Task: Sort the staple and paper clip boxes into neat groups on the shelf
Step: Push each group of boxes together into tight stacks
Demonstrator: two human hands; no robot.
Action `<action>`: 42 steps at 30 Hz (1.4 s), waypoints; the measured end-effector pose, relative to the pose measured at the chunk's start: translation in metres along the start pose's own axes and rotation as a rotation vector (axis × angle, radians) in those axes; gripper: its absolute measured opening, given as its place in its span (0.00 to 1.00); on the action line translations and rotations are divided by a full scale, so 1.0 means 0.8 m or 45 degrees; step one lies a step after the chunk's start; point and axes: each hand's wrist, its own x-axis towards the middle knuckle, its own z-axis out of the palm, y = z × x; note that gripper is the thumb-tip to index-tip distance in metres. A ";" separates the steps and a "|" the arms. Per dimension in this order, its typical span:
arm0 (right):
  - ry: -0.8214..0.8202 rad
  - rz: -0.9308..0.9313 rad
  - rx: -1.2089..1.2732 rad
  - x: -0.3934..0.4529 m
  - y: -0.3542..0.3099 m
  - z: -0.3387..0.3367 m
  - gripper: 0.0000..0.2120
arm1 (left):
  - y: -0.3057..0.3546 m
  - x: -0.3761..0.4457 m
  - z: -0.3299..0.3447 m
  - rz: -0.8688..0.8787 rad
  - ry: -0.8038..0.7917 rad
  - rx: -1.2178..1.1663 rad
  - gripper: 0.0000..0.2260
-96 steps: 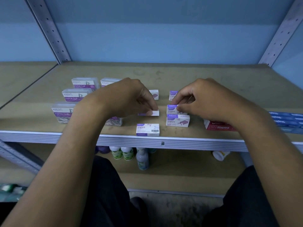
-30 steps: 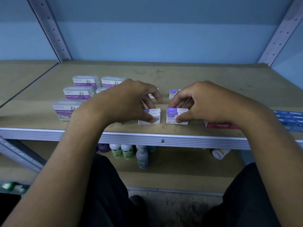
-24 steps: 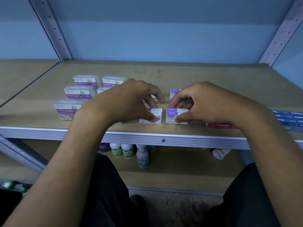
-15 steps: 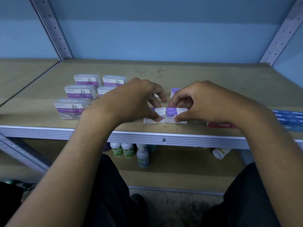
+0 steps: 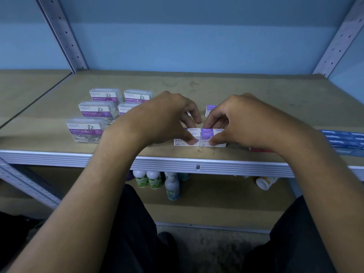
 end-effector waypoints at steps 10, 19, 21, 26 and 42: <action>0.050 0.060 -0.017 -0.003 -0.004 0.006 0.14 | -0.001 0.001 0.000 0.017 -0.005 0.016 0.17; 0.043 0.067 -0.026 -0.003 -0.006 0.005 0.15 | 0.001 0.001 -0.002 0.004 -0.030 -0.024 0.15; 0.036 0.072 -0.037 -0.003 -0.006 0.005 0.15 | 0.002 0.002 -0.003 -0.012 -0.042 -0.026 0.16; -0.003 0.046 -0.042 -0.004 -0.004 0.003 0.19 | 0.000 -0.001 -0.002 -0.016 -0.031 -0.045 0.21; 0.314 0.010 -0.003 0.028 0.038 -0.009 0.19 | -0.020 0.040 0.004 0.011 0.462 0.207 0.19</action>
